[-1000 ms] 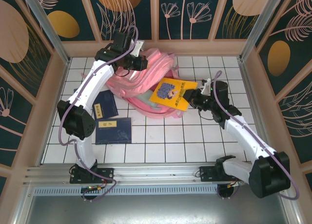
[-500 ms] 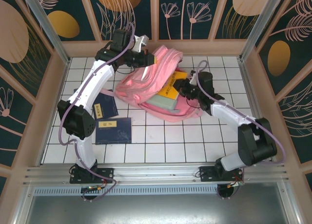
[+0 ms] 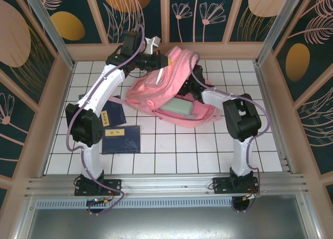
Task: Pack the student bag
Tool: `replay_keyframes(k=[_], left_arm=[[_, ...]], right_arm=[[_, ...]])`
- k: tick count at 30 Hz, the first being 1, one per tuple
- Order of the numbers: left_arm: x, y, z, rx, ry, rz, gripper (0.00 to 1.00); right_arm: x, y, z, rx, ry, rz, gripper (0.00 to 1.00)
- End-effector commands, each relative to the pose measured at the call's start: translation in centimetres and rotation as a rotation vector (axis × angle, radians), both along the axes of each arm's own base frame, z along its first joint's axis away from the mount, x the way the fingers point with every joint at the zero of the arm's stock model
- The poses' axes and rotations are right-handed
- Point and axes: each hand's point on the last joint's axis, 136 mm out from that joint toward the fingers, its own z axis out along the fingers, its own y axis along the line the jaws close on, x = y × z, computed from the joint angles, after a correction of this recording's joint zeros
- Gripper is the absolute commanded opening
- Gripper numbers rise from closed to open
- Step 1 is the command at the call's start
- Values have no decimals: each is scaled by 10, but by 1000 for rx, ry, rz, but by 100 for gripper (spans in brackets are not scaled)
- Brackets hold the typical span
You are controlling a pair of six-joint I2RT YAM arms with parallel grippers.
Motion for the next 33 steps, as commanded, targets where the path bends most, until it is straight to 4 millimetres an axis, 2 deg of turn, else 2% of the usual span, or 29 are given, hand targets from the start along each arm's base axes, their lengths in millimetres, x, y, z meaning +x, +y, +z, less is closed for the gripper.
replay_keyframes(k=[1, 4, 8, 11, 15, 17, 20, 23, 24, 26, 28, 31, 33], left_arm=[[3, -9, 74, -140, -237, -47, 0], [13, 0, 69, -148, -216, -13, 0], [27, 14, 66, -182, -199, 34, 0], [39, 20, 58, -185, -187, 62, 0], [53, 17, 40, -177, -152, 72, 0], [60, 18, 27, -151, -137, 96, 15], [57, 10, 10, -123, -108, 83, 24], [48, -1, -1, -66, -96, 77, 48], [43, 0, -1, -43, -105, 82, 52], [35, 13, 14, -5, -136, 130, 57], [25, 41, 27, 64, -176, 232, 59], [-2, 106, 37, 158, -204, 434, 62], [-29, 153, 26, 151, -174, 564, 69]], right_arm=[[8, -6, 43, 6, -104, -19, 63], [2, -30, 64, -67, -161, -73, 71], [-14, -65, 81, -143, -205, -127, 72], [-28, -93, 83, -173, -202, -169, 72], [-46, -136, 82, -321, -191, -293, 72], [-57, -160, 83, -389, -184, -382, 71], [-77, -197, 86, -474, -179, -519, 69], [-99, -222, 97, -522, -210, -611, 68], [-105, -222, 103, -524, -237, -607, 68], [-115, -211, 116, -523, -301, -558, 68], [-124, -175, 133, -483, -408, -392, 68], [-140, -120, 138, -440, -485, -158, 68], [-158, -75, 130, -368, -500, 45, 67]])
